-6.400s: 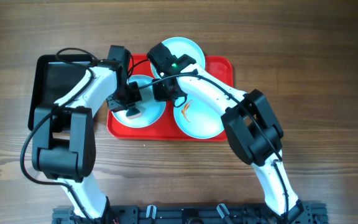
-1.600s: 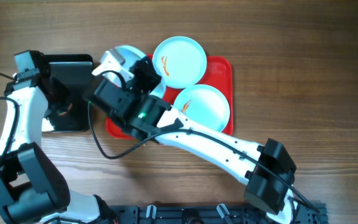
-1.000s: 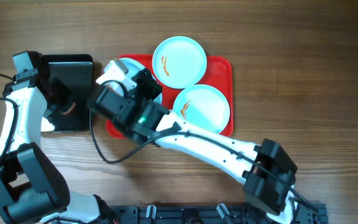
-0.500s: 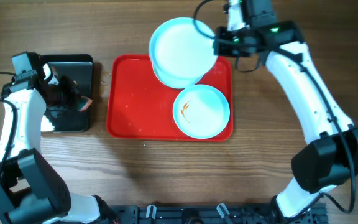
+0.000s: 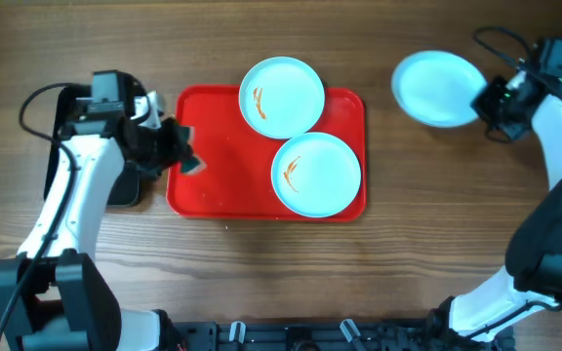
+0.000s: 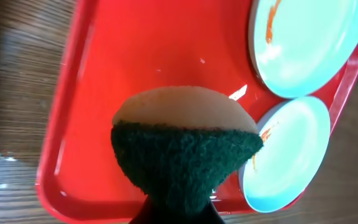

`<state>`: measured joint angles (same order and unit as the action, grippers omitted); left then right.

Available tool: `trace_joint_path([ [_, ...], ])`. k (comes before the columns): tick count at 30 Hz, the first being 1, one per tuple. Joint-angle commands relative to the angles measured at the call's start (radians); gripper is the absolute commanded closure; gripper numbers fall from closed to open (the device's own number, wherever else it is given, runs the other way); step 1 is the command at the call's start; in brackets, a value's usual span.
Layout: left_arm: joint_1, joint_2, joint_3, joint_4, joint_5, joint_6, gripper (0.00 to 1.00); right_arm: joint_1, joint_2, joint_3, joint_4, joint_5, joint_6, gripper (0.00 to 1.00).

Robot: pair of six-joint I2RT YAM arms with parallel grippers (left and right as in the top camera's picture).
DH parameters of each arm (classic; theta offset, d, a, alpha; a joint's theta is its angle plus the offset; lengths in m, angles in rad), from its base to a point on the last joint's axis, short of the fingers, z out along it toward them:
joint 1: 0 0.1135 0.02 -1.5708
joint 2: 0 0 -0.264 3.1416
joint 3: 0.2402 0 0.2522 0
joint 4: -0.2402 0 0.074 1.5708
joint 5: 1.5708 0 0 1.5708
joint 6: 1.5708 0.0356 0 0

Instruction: Clean dirty plates on tray and stack at the side

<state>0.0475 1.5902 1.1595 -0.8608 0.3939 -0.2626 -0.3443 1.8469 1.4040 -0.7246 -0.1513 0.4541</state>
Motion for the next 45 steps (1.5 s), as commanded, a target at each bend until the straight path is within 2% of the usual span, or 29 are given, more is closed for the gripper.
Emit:
trace_joint_path([
  [1, -0.046, -0.019, 0.017, 0.0, -0.018, 0.024, 0.96, -0.068, -0.005, -0.011, 0.006, 0.048, 0.042, 0.96],
  [3, -0.056, -0.019, 0.017, 0.0, -0.018, 0.023, 0.96, -0.084, -0.004, -0.011, -0.005, 0.048, 0.04, 0.92],
  [4, -0.057, -0.019, 0.017, 0.0, -0.018, 0.023, 0.96, -0.083, -0.004, -0.011, -0.012, 0.048, 0.035, 0.81],
  [7, -0.057, -0.019, 0.017, 0.0, -0.018, 0.023, 0.96, -0.081, -0.004, -0.011, -0.066, 0.029, 0.039, 0.76],
  [8, -0.057, -0.019, 0.017, 0.0, -0.018, 0.023, 0.96, -0.081, -0.005, -0.011, -0.082, -0.021, 0.026, 0.8],
  [9, -0.057, -0.019, 0.017, 0.0, -0.017, 0.023, 0.96, -0.08, -0.005, -0.011, -0.083, -0.179, -0.039, 0.95],
  [11, -0.057, -0.019, 0.017, 0.003, -0.017, 0.023, 0.96, -0.063, -0.005, -0.011, -0.085, -0.55, -0.154, 0.95],
  [12, -0.057, -0.019, 0.017, 0.007, -0.017, 0.023, 0.96, -0.029, -0.007, -0.011, -0.094, -0.667, -0.214, 0.93],
  [13, -0.057, -0.019, 0.017, 0.008, -0.017, 0.02, 0.96, 0.012, -0.009, -0.011, -0.109, -0.676, -0.239, 0.9],
  [14, -0.057, -0.019, 0.017, 0.008, -0.017, 0.02, 0.96, 0.069, -0.009, -0.011, -0.129, -0.644, -0.275, 0.85],
  [15, -0.057, -0.019, 0.017, 0.008, -0.017, 0.02, 0.96, 0.125, -0.009, -0.011, -0.143, -0.589, -0.292, 0.74],
  [16, -0.057, -0.019, 0.017, 0.008, -0.017, 0.021, 0.96, 0.22, -0.009, -0.011, -0.156, -0.491, -0.299, 0.42],
  [17, -0.057, -0.019, 0.017, 0.008, -0.017, 0.021, 0.96, 0.303, -0.009, -0.011, -0.153, -0.441, -0.306, 0.28],
  [21, -0.066, -0.019, 0.017, -0.005, -0.017, 0.021, 0.96, 0.494, -0.009, -0.011, -0.073, -0.344, -0.158, 0.16],
  [23, -0.087, -0.019, 0.017, -0.012, -0.018, 0.021, 0.96, 0.584, 0.005, -0.011, -0.145, -0.019, -0.132, 0.15],
  [24, -0.103, -0.019, 0.017, -0.008, -0.018, 0.021, 0.96, 0.629, 0.021, -0.011, -0.172, 0.045, -0.174, 0.15],
  [26, -0.118, -0.019, 0.017, 0.008, -0.018, 0.021, 0.96, 0.679, 0.053, -0.011, -0.194, 0.074, -0.229, 0.15],
  [28, -0.137, -0.019, 0.017, 0.014, -0.018, 0.021, 0.96, 0.704, 0.084, -0.011, -0.194, 0.153, -0.22, 0.2],
  [31, -0.142, -0.019, 0.017, 0.007, -0.037, 0.021, 0.96, 0.705, 0.118, -0.011, -0.158, 0.152, -0.326, 0.21],
  [37, -0.142, -0.019, 0.017, -0.005, -0.074, 0.021, 0.96, 0.703, 0.21, -0.011, -0.109, 0.098, -0.391, 0.28],
  [38, -0.142, -0.019, 0.017, -0.005, -0.074, 0.021, 0.96, 0.703, 0.218, -0.011, -0.108, 0.098, -0.384, 0.34],
  [41, -0.142, -0.019, 0.017, -0.005, -0.074, 0.021, 0.96, 0.703, 0.22, -0.011, -0.111, 0.062, -0.372, 0.65],
  [43, -0.142, -0.019, 0.017, -0.004, -0.074, 0.021, 0.96, 0.706, 0.22, -0.011, -0.115, -0.029, -0.373, 0.93],
  [45, -0.142, -0.019, 0.017, -0.005, -0.074, 0.021, 0.96, 0.713, 0.22, -0.011, -0.122, -0.077, -0.373, 0.96],
])
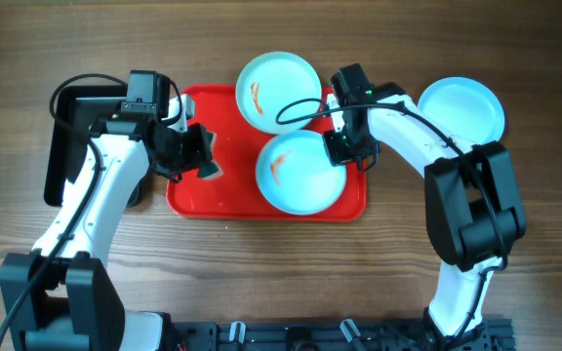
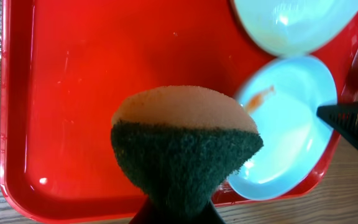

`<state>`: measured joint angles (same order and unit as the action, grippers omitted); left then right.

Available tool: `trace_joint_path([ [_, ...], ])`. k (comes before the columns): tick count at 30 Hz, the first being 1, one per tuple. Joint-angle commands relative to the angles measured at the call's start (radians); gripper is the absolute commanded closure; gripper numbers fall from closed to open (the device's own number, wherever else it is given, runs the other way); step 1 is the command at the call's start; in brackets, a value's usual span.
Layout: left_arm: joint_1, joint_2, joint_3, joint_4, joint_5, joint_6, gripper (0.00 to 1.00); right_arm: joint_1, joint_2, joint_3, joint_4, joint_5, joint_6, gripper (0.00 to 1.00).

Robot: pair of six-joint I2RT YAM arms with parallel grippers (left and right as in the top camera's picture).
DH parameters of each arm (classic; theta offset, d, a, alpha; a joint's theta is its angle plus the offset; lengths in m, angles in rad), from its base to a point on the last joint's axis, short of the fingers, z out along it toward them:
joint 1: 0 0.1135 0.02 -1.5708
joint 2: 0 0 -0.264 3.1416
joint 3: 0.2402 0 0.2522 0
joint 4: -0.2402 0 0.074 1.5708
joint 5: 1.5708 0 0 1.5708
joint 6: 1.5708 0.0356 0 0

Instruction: Clean dirty plates on tray and stack at the side

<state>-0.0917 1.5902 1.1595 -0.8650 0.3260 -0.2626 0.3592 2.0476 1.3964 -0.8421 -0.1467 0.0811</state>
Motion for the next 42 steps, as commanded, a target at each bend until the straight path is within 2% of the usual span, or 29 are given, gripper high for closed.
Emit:
trace_joint_path([
  [1, -0.003, -0.019, 0.017, -0.001, -0.005, 0.021, 0.96, 0.022, 0.019, -0.003, -0.01, -0.096, 0.0, 0.96],
  [5, -0.003, -0.019, 0.017, -0.016, -0.004, 0.021, 0.96, 0.09, 0.019, -0.003, 0.017, -0.099, 0.011, 0.96],
  [11, -0.053, -0.019, -0.015, -0.049, -0.002, 0.02, 0.96, 0.206, 0.026, -0.003, 0.15, -0.098, 0.153, 0.96],
  [14, -0.097, -0.018, -0.11, 0.039, -0.002, -0.046, 0.96, 0.213, 0.026, -0.004, 0.188, -0.099, 0.226, 0.96],
  [19, -0.151, 0.018, -0.218, 0.2, -0.002, -0.098, 0.96, 0.214, 0.026, -0.004, 0.188, -0.117, 0.237, 0.96],
  [20, -0.164, 0.026, -0.223, 0.227, -0.002, -0.098, 0.93, 0.214, 0.026, -0.004, 0.188, -0.117, 0.237, 0.96],
  [21, -0.173, 0.032, -0.225, 0.246, -0.003, -0.11, 0.79, 0.214, 0.026, -0.004, 0.188, -0.117, 0.237, 0.93],
  [22, -0.18, 0.039, -0.225, 0.26, -0.002, -0.113, 0.7, 0.214, 0.026, -0.004, 0.187, -0.117, 0.237, 0.85],
  [23, -0.182, 0.042, -0.225, 0.267, -0.003, -0.112, 0.65, 0.214, 0.026, -0.004, 0.186, -0.117, 0.237, 0.83],
  [24, -0.182, 0.042, -0.225, 0.272, -0.01, -0.112, 0.45, 0.214, 0.026, -0.004, 0.184, -0.117, 0.237, 0.82],
  [26, -0.18, 0.042, -0.224, 0.291, -0.033, -0.111, 0.37, 0.214, 0.026, -0.004, 0.182, -0.117, 0.237, 0.73],
  [33, -0.179, -0.018, -0.144, 0.18, -0.038, -0.113, 0.46, 0.166, 0.021, 0.001, 0.1, -0.117, 0.236, 0.68],
  [35, -0.185, 0.006, -0.145, 0.173, -0.101, -0.113, 0.48, 0.159, 0.021, 0.008, 0.088, -0.117, 0.234, 0.59],
  [36, -0.19, 0.024, -0.145, 0.18, -0.108, -0.113, 0.49, 0.159, 0.021, 0.012, 0.082, -0.118, 0.234, 0.59],
  [38, -0.204, 0.064, -0.145, 0.183, -0.111, -0.123, 0.58, 0.159, 0.021, 0.011, 0.066, -0.117, 0.234, 0.59],
  [42, -0.245, 0.139, -0.145, 0.206, -0.127, -0.144, 0.6, 0.159, 0.022, 0.01, 0.06, -0.117, 0.236, 0.57],
])
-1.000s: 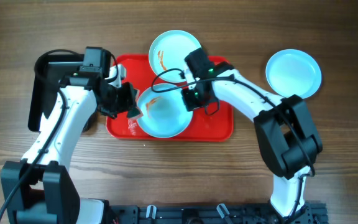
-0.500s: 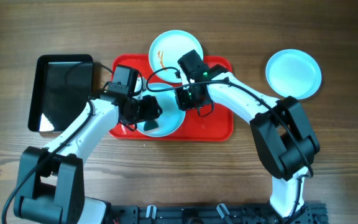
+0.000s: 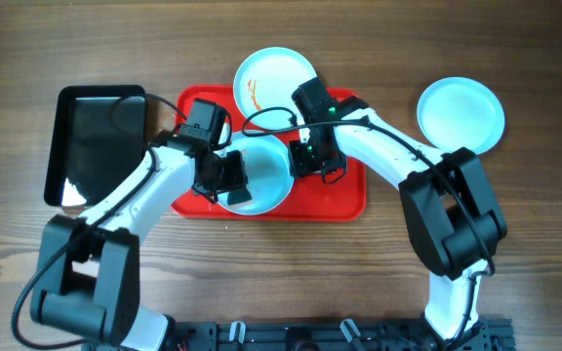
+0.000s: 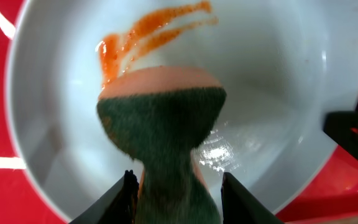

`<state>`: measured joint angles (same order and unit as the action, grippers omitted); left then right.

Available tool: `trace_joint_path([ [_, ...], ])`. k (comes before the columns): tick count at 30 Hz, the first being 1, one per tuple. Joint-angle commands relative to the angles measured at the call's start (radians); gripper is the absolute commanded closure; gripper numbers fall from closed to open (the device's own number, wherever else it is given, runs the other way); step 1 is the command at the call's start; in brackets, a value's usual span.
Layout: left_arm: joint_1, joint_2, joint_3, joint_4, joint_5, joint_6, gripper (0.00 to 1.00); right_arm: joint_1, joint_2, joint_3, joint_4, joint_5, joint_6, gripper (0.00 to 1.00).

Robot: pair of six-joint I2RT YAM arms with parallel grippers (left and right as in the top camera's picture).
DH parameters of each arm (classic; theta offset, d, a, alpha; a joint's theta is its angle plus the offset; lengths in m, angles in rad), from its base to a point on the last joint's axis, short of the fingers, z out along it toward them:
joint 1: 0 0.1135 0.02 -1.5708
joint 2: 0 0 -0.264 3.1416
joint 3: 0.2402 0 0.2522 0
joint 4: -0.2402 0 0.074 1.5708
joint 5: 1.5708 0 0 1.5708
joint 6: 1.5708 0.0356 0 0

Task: Clean dirty plates on tray and stack at the side
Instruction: 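Scrub the lower plate with the sponge in the left gripper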

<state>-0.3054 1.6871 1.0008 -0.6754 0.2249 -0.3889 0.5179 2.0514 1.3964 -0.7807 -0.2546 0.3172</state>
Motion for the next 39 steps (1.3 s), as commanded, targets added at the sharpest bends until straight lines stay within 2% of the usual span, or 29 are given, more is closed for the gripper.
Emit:
trace_joint_path([
  [1, -0.039, 0.05, 0.014, 0.017, -0.046, -0.029, 0.61, 0.001, 0.019, 0.01, -0.001, -0.009, 0.0, 0.57],
  [2, -0.047, 0.058, 0.014, 0.017, -0.084, -0.055, 0.64, 0.001, 0.019, 0.01, 0.001, -0.009, 0.0, 0.58],
  [3, -0.051, 0.062, 0.014, 0.017, -0.106, -0.061, 0.73, 0.001, 0.019, 0.011, 0.001, -0.009, 0.0, 0.58],
  [4, -0.051, 0.062, 0.014, 0.017, -0.107, -0.061, 0.94, 0.001, 0.019, 0.01, 0.001, -0.009, 0.0, 0.58],
  [5, -0.051, 0.06, 0.015, 0.017, -0.107, -0.063, 0.96, 0.001, 0.019, 0.01, 0.001, -0.009, 0.0, 0.59],
  [7, -0.051, 0.053, 0.027, 0.008, -0.093, -0.065, 0.96, 0.001, 0.019, 0.01, 0.002, -0.008, 0.0, 0.59],
  [11, -0.068, 0.002, 0.04, 0.036, 0.056, -0.065, 0.96, 0.001, 0.019, 0.01, 0.003, -0.009, 0.0, 0.59],
  [15, -0.1, 0.013, 0.039, 0.106, 0.043, -0.065, 0.96, 0.001, 0.02, 0.01, 0.007, -0.009, 0.001, 0.59],
  [20, -0.102, 0.122, 0.039, 0.202, -0.071, -0.043, 0.96, 0.001, 0.02, 0.01, 0.002, -0.009, 0.0, 0.64],
  [21, -0.102, 0.148, 0.039, 0.217, -0.12, -0.03, 0.96, 0.001, 0.02, 0.01, 0.0, -0.009, 0.001, 0.73],
  [22, -0.1, 0.159, 0.039, 0.216, -0.169, -0.03, 0.96, 0.001, 0.02, 0.01, -0.003, -0.009, 0.0, 0.78],
  [23, -0.095, 0.166, 0.039, 0.212, -0.217, -0.029, 0.96, 0.001, 0.02, 0.01, -0.006, -0.009, 0.001, 0.9],
  [24, -0.083, 0.166, 0.039, 0.208, -0.273, 0.005, 0.96, 0.001, 0.02, 0.01, -0.008, -0.008, 0.001, 0.96],
  [26, -0.065, 0.166, 0.039, 0.2, -0.341, 0.046, 0.96, 0.001, 0.02, 0.01, -0.01, -0.005, 0.001, 0.96],
  [29, -0.034, 0.165, 0.039, 0.188, -0.456, 0.045, 0.96, 0.001, 0.02, 0.009, -0.01, 0.014, 0.001, 0.96],
  [32, -0.02, 0.15, 0.039, 0.177, -0.474, 0.045, 0.96, 0.001, 0.02, 0.003, -0.017, 0.051, 0.002, 0.96],
  [35, -0.02, 0.074, 0.046, 0.139, -0.441, 0.04, 0.96, 0.001, 0.02, 0.002, -0.018, 0.051, 0.005, 0.96],
  [39, -0.02, -0.089, 0.048, 0.115, -0.081, 0.037, 0.96, 0.001, 0.02, 0.002, -0.017, 0.051, 0.026, 0.96],
])
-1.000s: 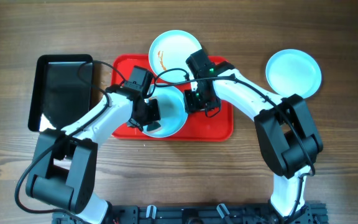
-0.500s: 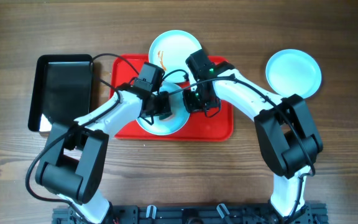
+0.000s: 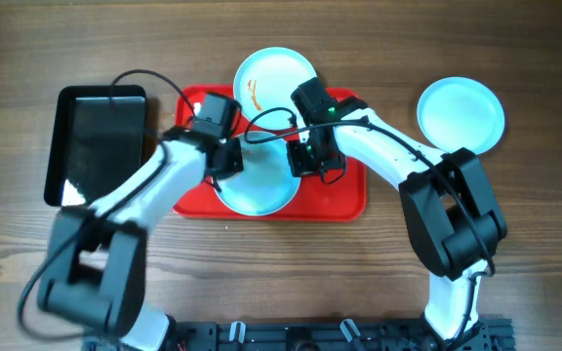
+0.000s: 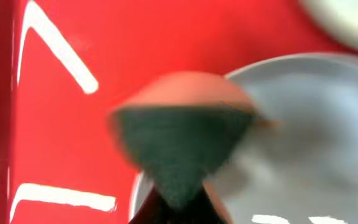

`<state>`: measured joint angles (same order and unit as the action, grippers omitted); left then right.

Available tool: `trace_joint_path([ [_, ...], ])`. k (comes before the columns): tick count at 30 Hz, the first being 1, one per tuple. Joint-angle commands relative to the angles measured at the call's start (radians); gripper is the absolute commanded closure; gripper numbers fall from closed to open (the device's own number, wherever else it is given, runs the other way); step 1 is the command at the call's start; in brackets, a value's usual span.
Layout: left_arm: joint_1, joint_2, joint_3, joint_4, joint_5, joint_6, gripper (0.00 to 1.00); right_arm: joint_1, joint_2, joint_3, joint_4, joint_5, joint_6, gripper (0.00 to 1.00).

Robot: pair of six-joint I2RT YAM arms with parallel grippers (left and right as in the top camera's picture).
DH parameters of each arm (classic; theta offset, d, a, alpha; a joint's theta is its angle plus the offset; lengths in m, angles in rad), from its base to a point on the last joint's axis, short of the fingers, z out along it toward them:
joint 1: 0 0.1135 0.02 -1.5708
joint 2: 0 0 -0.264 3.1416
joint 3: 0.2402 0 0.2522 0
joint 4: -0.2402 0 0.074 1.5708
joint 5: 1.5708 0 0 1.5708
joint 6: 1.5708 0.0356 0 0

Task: Clean dirty plates on tray and stack at the side
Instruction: 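Scrub the lower plate with the sponge in the left gripper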

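Observation:
On the red tray (image 3: 351,200) lie two pale blue plates. The upper plate (image 3: 279,76) carries an orange streak. My left gripper (image 3: 228,159) is shut on a green-and-orange sponge (image 4: 182,134), which sits over the upper left rim of the lower plate (image 3: 261,190). That view is blurred by motion, and no streak shows on the bare part of the lower plate (image 4: 309,137). My right gripper (image 3: 306,161) is at the lower plate's right rim and appears shut on it. One clean plate (image 3: 461,114) rests on the table at the right.
A black rectangular tray (image 3: 100,146) lies on the wooden table left of the red tray. Both arms cross over the red tray's middle, and cables loop above them.
My left gripper has moved with the sponge from the middle of the lower plate to its upper left rim. The orange streak seen there is no longer visible. The right arm has not moved.
First the left gripper held the sponge at the tray's left edge while the right was at a clean plate on the far right. Then the right gripper was at the lower dirty plate's rim. Later that plate lay further left with the sponge on its streak, now at its rim.

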<state>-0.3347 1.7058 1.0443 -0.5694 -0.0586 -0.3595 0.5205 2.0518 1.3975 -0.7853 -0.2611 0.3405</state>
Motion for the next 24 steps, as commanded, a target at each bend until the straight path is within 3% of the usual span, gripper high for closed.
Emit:
trace_joint_path([
  [1, 0.01, -0.119, 0.004, 0.016, 0.278, -0.031, 0.96, -0.002, 0.019, 0.001, -0.012, 0.057, 0.004, 0.96],
  [6, -0.022, -0.005, 0.003, 0.07, 0.286, -0.121, 0.96, -0.002, 0.019, 0.001, -0.013, 0.05, 0.003, 0.96],
  [13, -0.024, 0.192, 0.003, 0.267, 0.294, -0.173, 0.96, -0.002, 0.019, 0.001, -0.013, 0.05, 0.008, 0.96],
  [20, 0.039, 0.201, 0.003, 0.063, 0.032, -0.173, 0.96, -0.002, 0.019, 0.001, -0.013, 0.05, 0.007, 0.96],
  [24, 0.076, 0.189, 0.003, 0.011, -0.03, -0.172, 0.96, -0.002, 0.019, 0.001, -0.014, 0.051, 0.007, 0.96],
])
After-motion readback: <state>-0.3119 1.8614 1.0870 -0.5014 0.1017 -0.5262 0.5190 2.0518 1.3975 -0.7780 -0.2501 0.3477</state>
